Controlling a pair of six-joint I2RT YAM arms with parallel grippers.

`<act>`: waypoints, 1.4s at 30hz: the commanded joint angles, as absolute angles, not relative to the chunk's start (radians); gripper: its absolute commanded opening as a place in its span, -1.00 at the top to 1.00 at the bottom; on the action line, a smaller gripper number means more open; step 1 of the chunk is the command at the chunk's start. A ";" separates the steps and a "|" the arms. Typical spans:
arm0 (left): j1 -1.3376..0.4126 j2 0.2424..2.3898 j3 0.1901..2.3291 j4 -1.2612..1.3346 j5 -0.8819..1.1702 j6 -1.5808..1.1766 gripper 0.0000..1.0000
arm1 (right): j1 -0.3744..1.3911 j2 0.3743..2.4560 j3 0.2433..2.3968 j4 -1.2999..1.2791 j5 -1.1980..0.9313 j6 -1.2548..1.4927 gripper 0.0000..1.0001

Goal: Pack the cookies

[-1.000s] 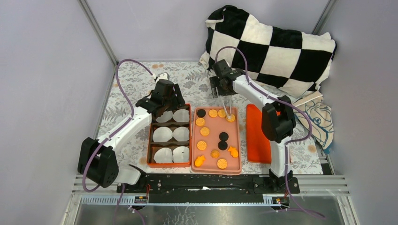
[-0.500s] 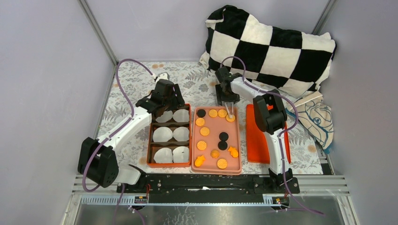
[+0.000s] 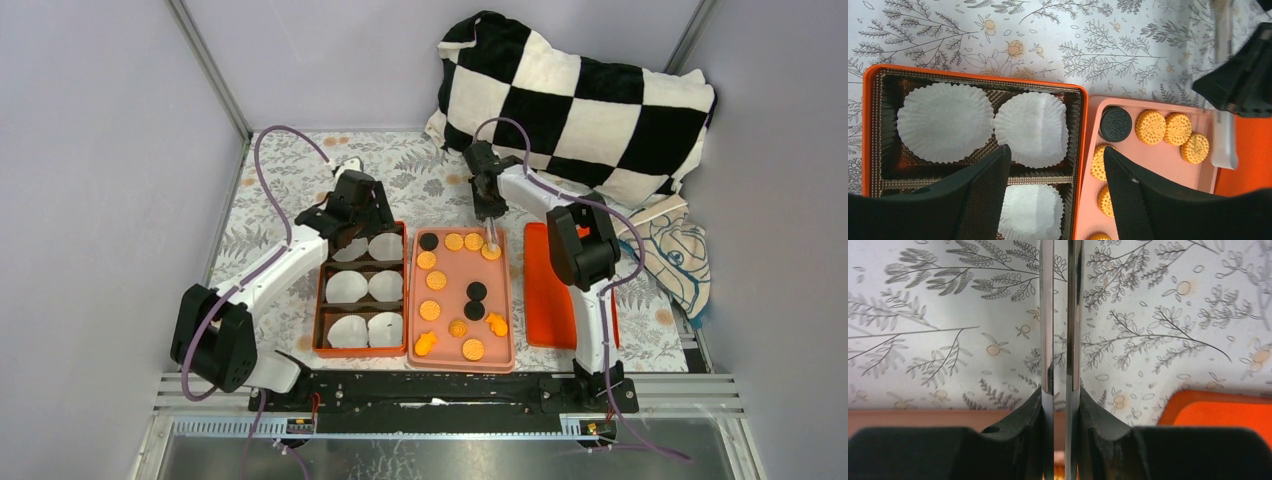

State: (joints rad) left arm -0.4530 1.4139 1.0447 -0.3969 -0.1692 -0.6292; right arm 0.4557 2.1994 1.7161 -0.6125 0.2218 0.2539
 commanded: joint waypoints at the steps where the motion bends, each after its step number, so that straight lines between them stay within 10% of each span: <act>1: -0.462 1.468 1.044 -0.366 -0.247 -0.626 -0.45 | 0.471 1.993 1.718 -0.615 0.218 0.239 0.53; 12: -0.460 1.747 1.159 -0.379 -0.304 -0.690 0.47 | 0.502 1.652 1.533 -0.588 0.119 0.271 0.56; 32: -0.364 2.107 1.506 -0.330 -0.355 -0.528 0.49 | 0.509 1.440 1.263 -0.603 0.055 0.281 0.57; 42: -0.529 1.746 1.400 -0.327 -0.418 -0.590 0.52 | 0.517 1.389 1.184 -0.570 0.047 0.312 0.58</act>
